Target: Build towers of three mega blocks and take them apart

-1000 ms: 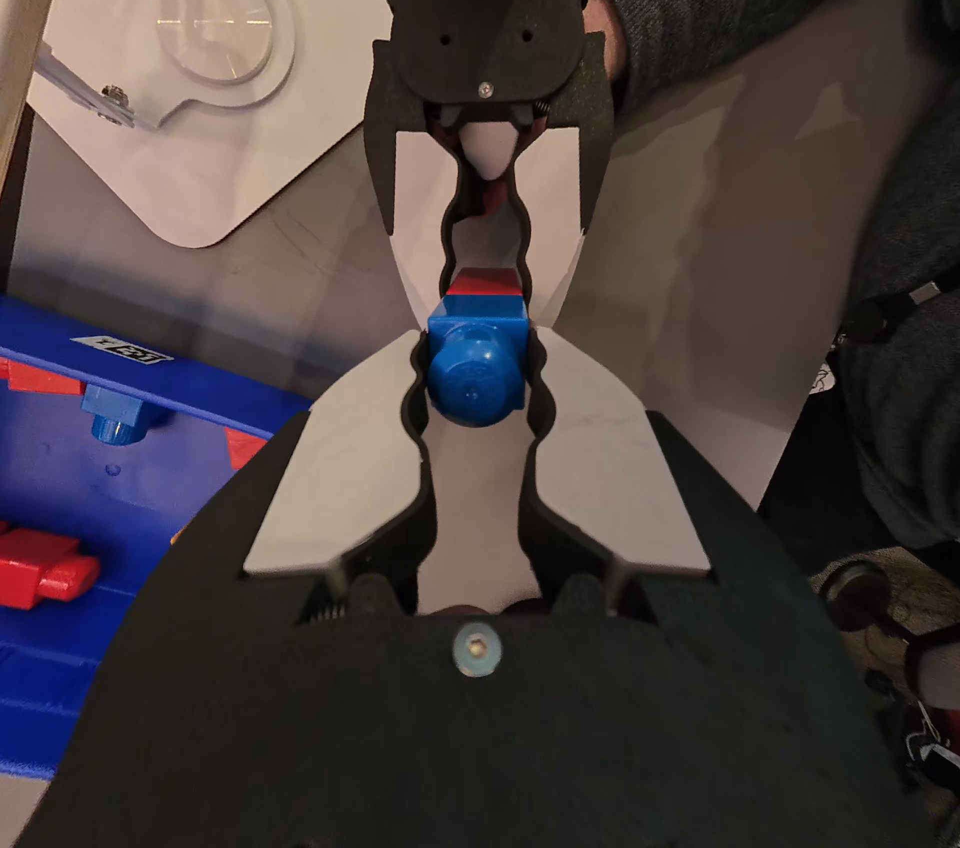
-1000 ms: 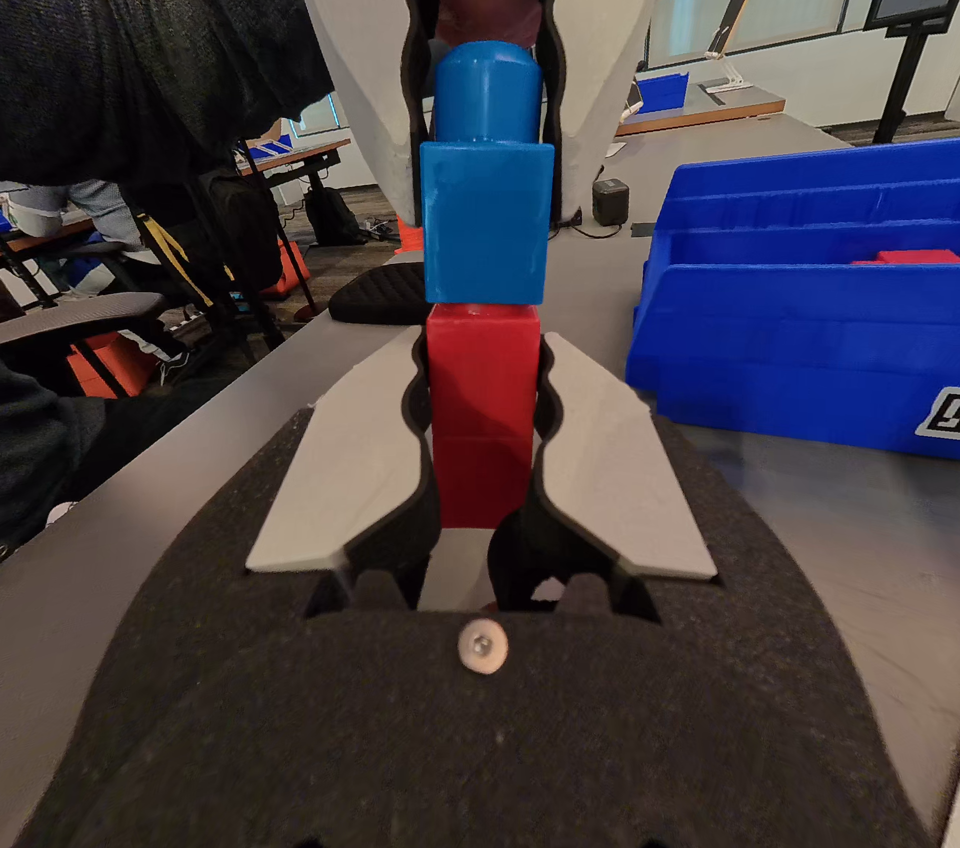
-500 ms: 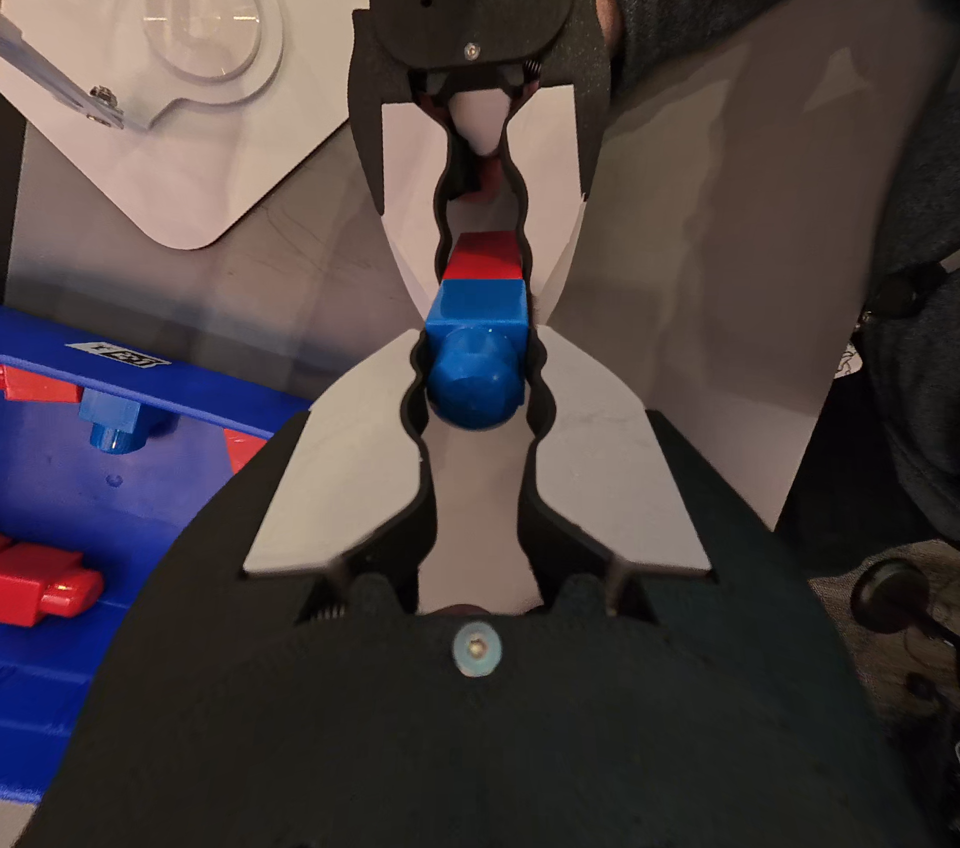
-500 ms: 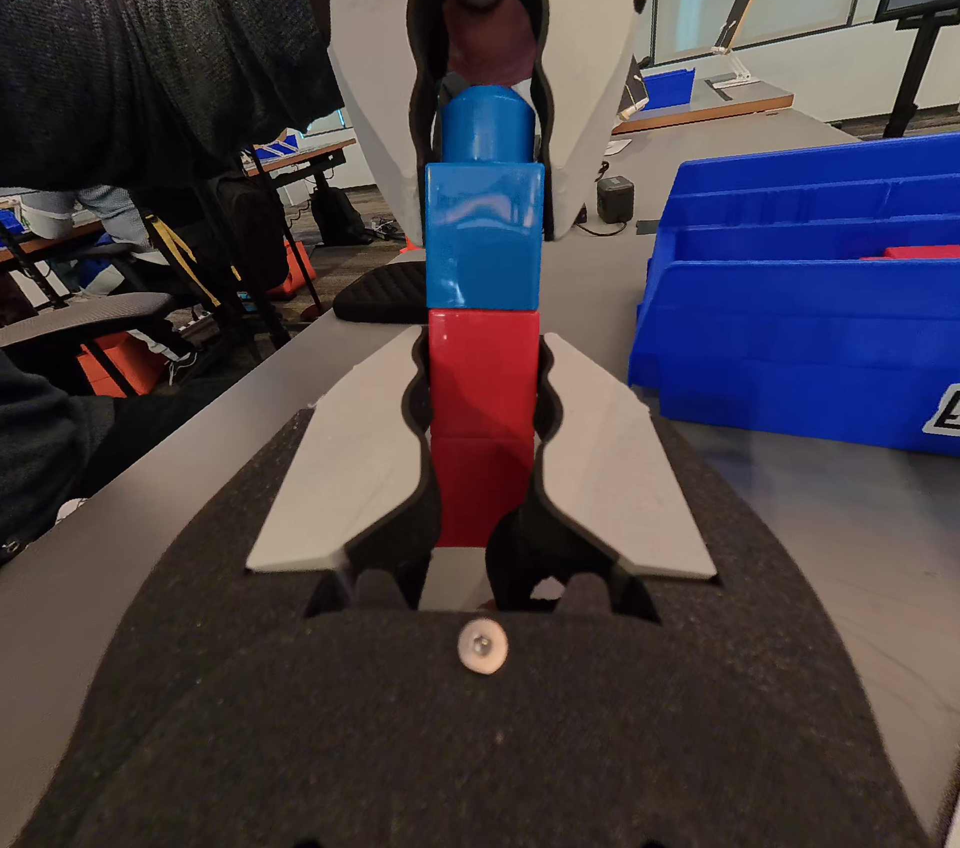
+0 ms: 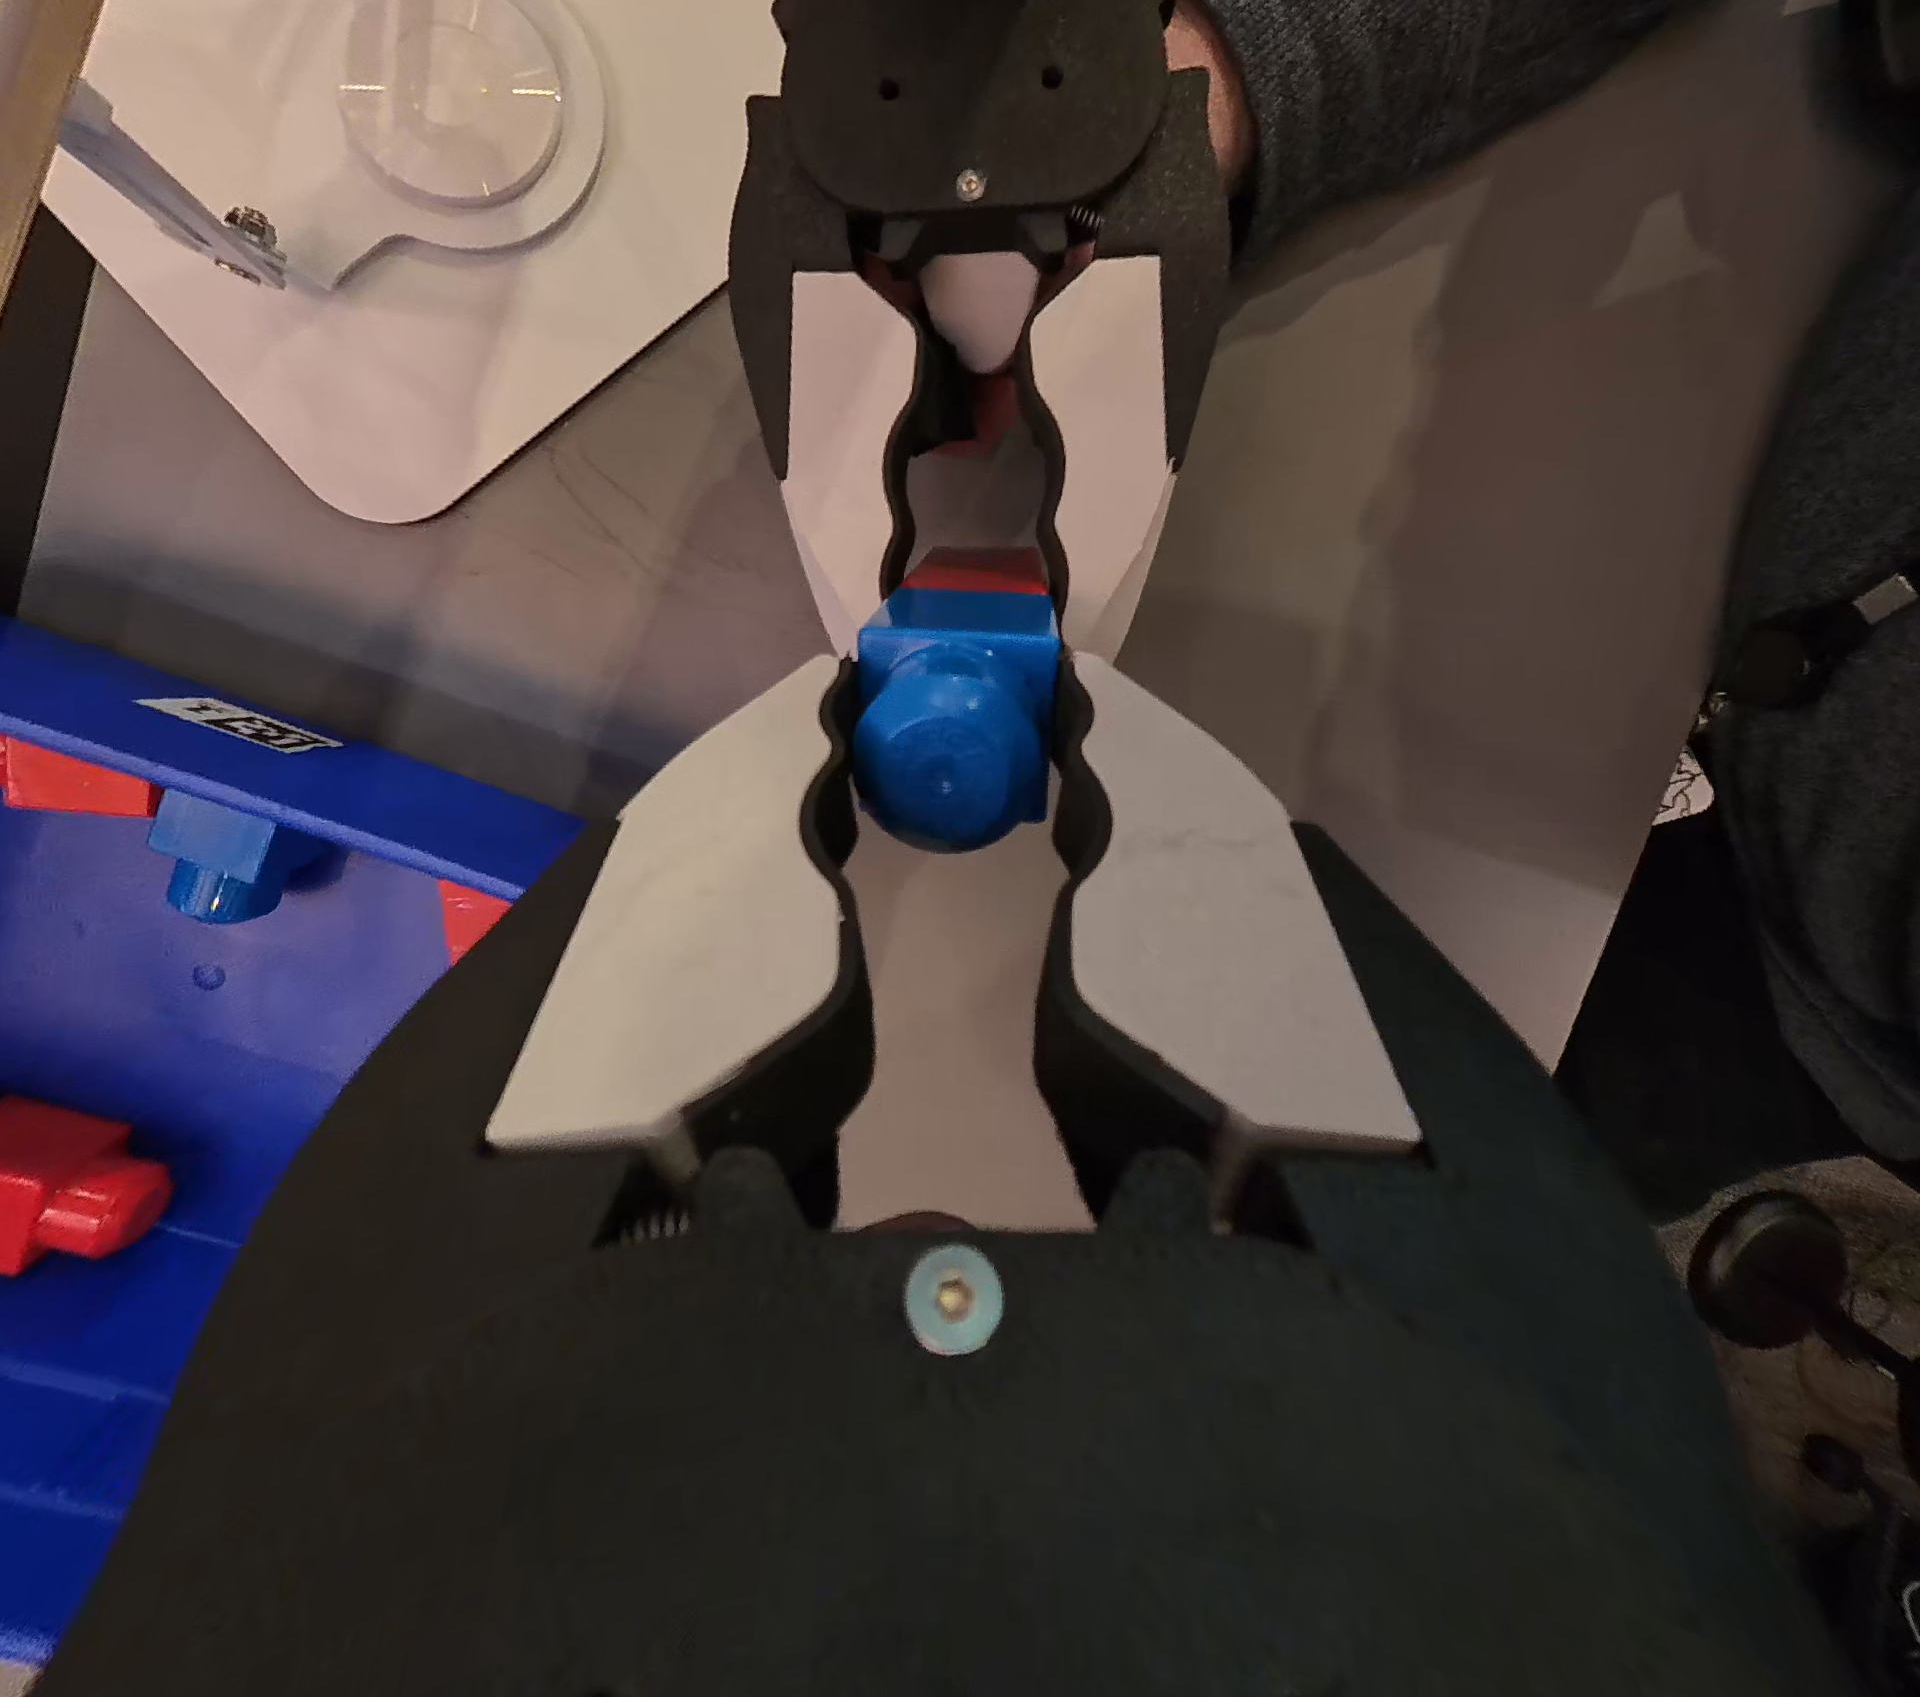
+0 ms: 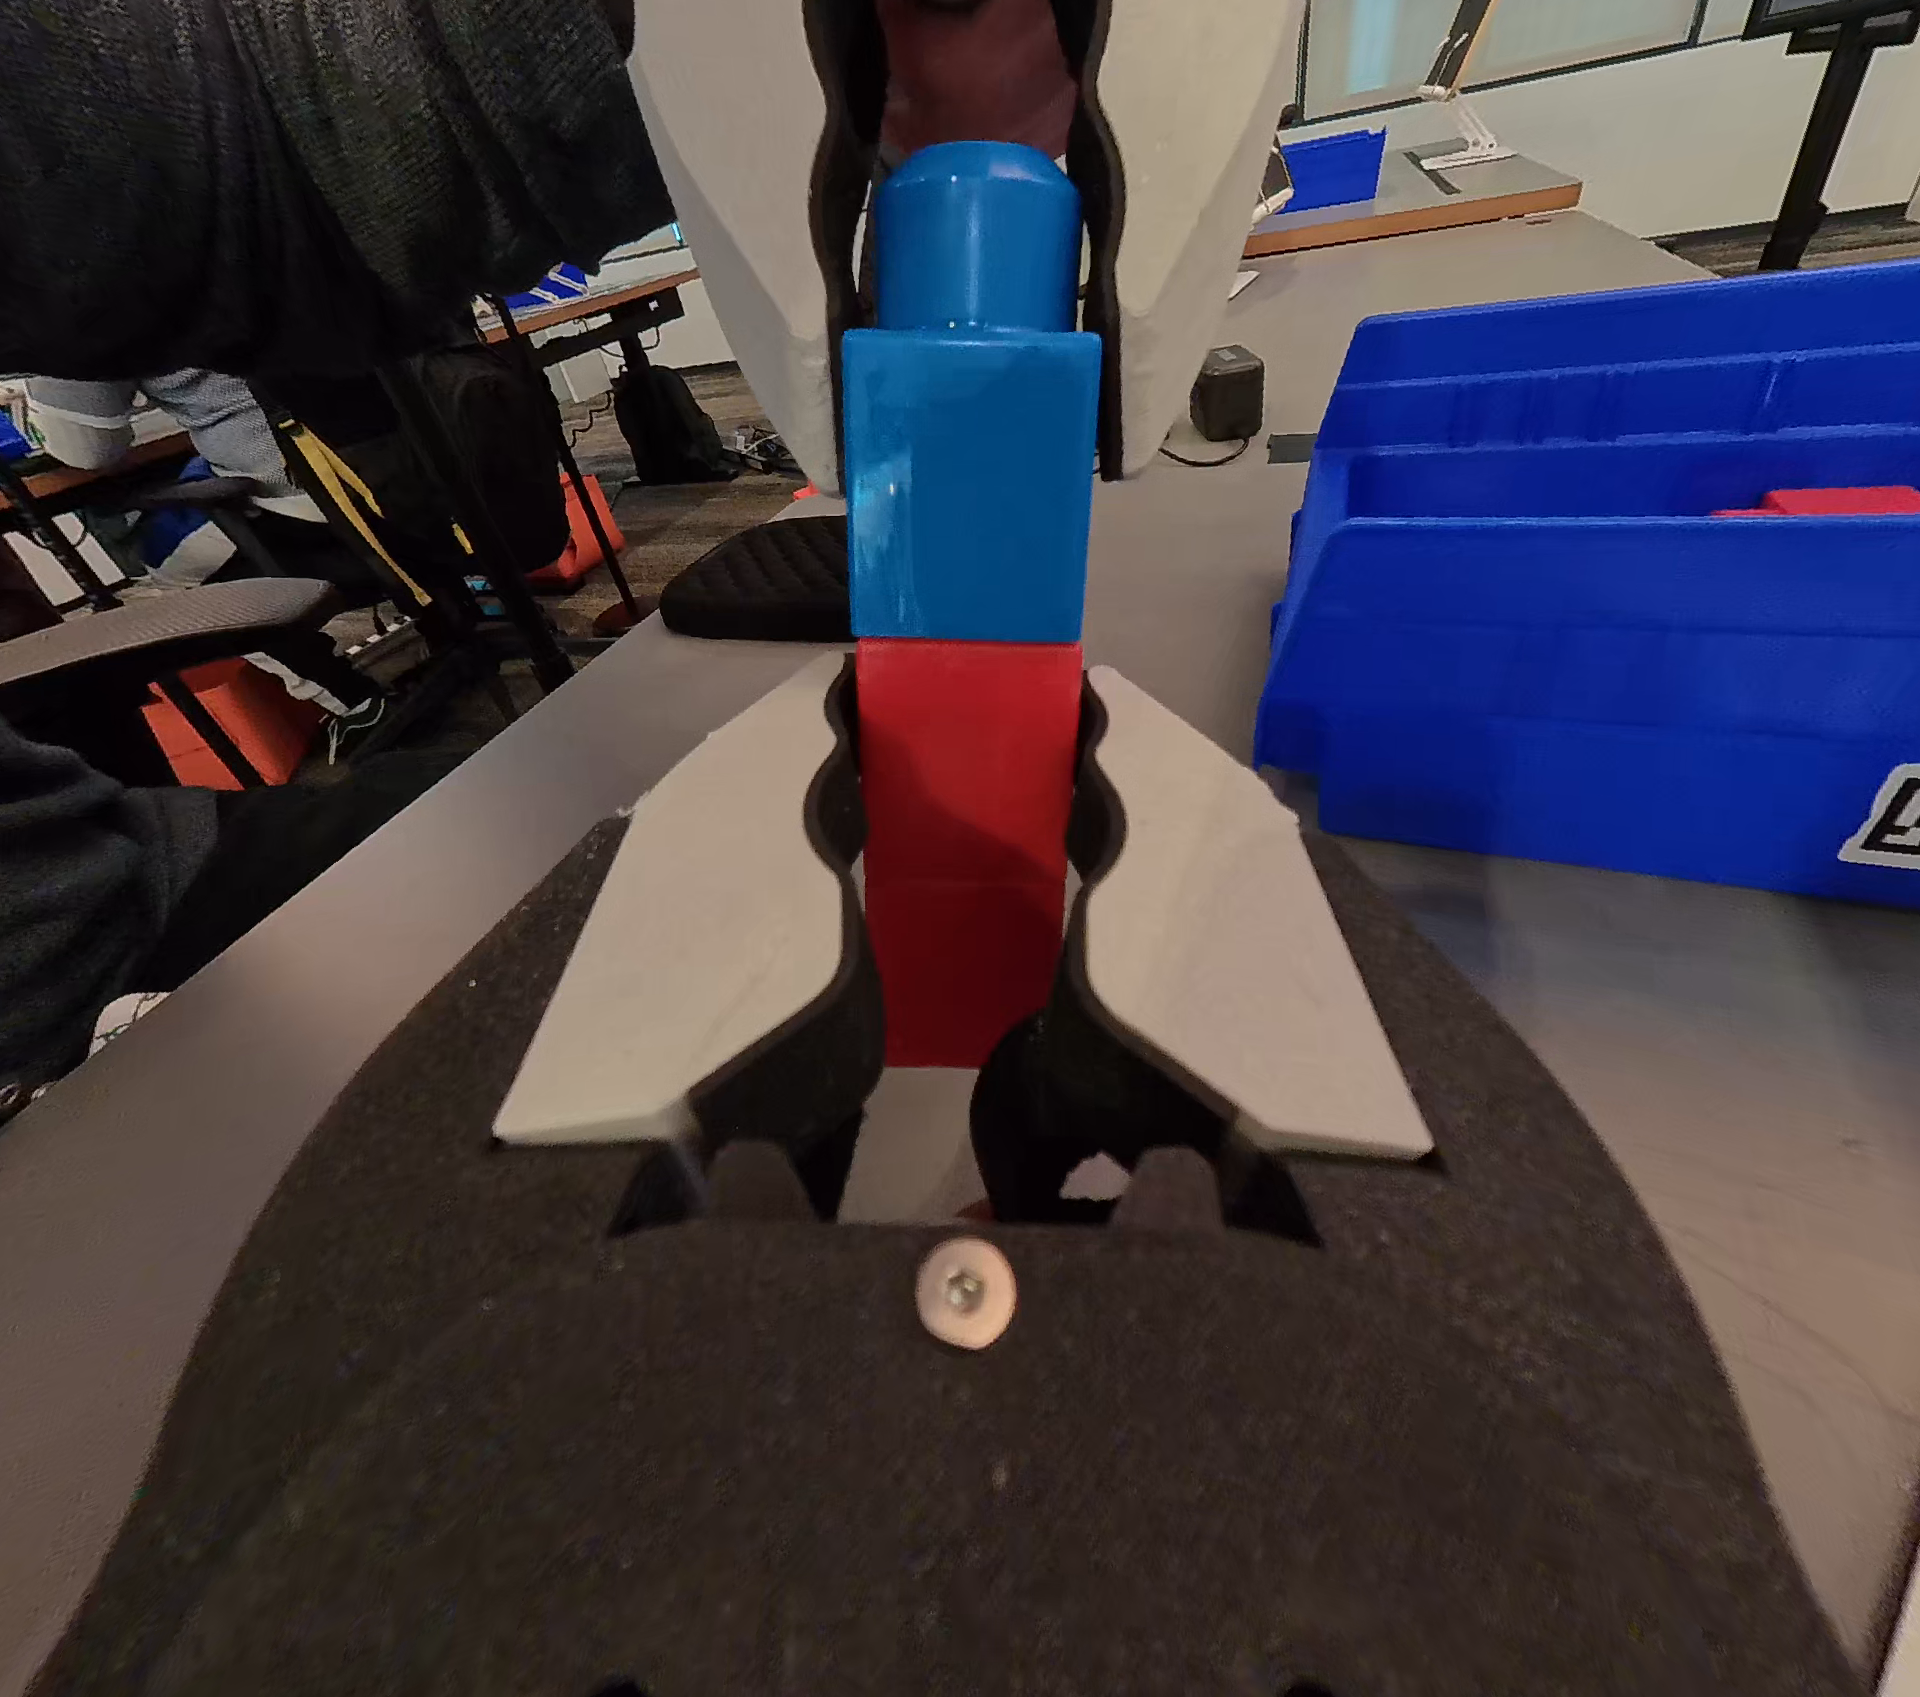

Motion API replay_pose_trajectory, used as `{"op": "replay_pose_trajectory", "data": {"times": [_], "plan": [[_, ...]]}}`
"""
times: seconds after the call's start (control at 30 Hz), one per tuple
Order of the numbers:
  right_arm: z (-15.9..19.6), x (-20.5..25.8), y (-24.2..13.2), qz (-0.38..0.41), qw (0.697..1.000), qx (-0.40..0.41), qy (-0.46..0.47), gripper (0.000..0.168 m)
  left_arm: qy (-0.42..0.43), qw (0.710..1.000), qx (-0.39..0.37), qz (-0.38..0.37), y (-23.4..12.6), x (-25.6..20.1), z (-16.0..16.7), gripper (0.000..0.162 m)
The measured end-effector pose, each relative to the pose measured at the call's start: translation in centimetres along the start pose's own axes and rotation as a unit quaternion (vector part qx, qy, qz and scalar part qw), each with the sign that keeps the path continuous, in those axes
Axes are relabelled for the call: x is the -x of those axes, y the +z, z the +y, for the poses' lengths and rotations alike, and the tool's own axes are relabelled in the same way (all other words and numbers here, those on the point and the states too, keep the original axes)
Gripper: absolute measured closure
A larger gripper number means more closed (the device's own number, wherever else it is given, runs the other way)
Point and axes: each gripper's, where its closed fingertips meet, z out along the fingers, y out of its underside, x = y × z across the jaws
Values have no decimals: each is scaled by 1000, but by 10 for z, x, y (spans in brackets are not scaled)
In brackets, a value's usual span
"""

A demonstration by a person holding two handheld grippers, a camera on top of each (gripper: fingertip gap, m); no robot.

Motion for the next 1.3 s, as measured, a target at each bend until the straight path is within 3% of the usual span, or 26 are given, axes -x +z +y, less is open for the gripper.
{"op": "replay_pose_trajectory", "data": {"times": [0.4, 0.6, 0.73, 0.9, 1.0, 1.13, 1.3], "plan": [[-1, 1, 0, -5, 1000, -3, 1, 132, -15, 1000, -7, -7, -2, -1, 4, 127], [-15, -9, -11, -3, 997, -62, 42, 132, -63, 991, -115, -22, -10, 6, -7, 104], [-22, -17, -19, -4, 993, -98, 72, 132, -117, 978, -171, -24, 8, 11, 2, 90], [-27, -20, -25, -5, 989, -120, 87, 132, -159, 955, -251, 10, 34, 2, -8, 85], [-27, -20, -25, -7, 989, -122, 87, 132, -171, 953, -252, 7, 53, 3, -11, 86], [-28, -19, -25, -10, 989, -123, 86, 132, -174, 947, -268, 29, 64, 4, -17, 108], [-28, -17, -25, -20, 988, -125, 89, 132, -181, 945, -268, 55, 63, 2, -14, 119]]}}
